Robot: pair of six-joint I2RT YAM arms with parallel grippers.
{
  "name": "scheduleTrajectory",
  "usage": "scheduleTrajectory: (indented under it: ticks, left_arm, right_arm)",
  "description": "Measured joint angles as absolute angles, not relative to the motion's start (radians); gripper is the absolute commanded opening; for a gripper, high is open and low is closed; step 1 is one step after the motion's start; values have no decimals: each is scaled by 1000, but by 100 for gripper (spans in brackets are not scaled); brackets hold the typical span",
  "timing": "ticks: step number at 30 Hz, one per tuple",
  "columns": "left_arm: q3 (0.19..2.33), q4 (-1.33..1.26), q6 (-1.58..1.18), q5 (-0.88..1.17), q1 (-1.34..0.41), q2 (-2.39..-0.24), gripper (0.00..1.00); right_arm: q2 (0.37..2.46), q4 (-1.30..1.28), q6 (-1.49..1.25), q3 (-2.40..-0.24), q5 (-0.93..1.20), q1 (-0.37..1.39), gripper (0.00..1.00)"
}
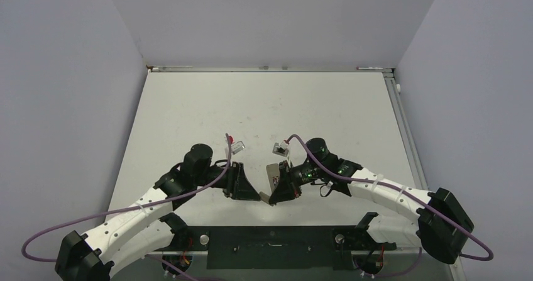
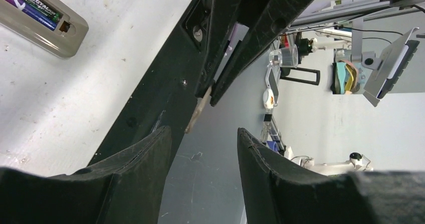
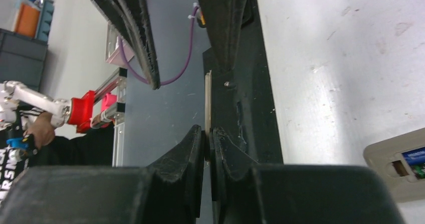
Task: Load the batteries into the remote control
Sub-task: Turn over the battery cover.
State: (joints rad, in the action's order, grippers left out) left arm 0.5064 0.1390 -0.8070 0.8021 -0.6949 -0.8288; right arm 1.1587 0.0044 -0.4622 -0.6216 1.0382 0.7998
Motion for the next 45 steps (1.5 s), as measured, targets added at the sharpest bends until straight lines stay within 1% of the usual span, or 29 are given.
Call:
scheduleTrajectory:
  ticks: [4, 9, 13, 21, 23, 27, 30, 32, 35, 38, 40, 45]
  left_arm:
    - [506, 147, -798, 785, -707, -829, 47]
    - [506, 142, -802, 785, -725, -829, 43]
    - [505, 108, -815, 789, -727, -829, 38]
    - [494, 46, -851, 807, -734, -829, 27]
    - [493, 37, -855, 812, -735, -829, 23]
    - [485, 27, -859, 816, -738, -829, 7]
    - [480, 25, -860, 817, -738, -829, 0]
    - [479, 20, -862, 820, -739, -829, 0]
    - [479, 11, -862, 820, -741, -829, 0]
    - [477, 9, -863, 818, -741, -829, 0]
    - [476, 7, -865, 815, -741, -829, 0]
    - [476, -2, -876, 814, -741, -829, 0]
  right_arm:
    - [1159, 103, -545, -576, 1093, 800, 9]
    - [1184, 220, -637, -555, 1131, 800, 9]
    - [1208, 299, -688, -547, 1141, 800, 9]
    - [1212, 356, -729, -536, 1146, 800, 9]
    - [1212, 363, -734, -536, 1151, 800, 9]
    - [1212, 367, -743, -536, 1163, 800, 9]
    - [1212, 368, -744, -536, 1168, 800, 13]
    - [1212, 365, -741, -536, 1167, 800, 18]
    - [1209, 337, -719, -536, 1150, 800, 29]
    - [1190, 264, -673, -541, 1117, 800, 35]
    - [1163, 185, -629, -555, 1080, 800, 38]
    - [1076, -5, -517, -617, 951, 800, 39]
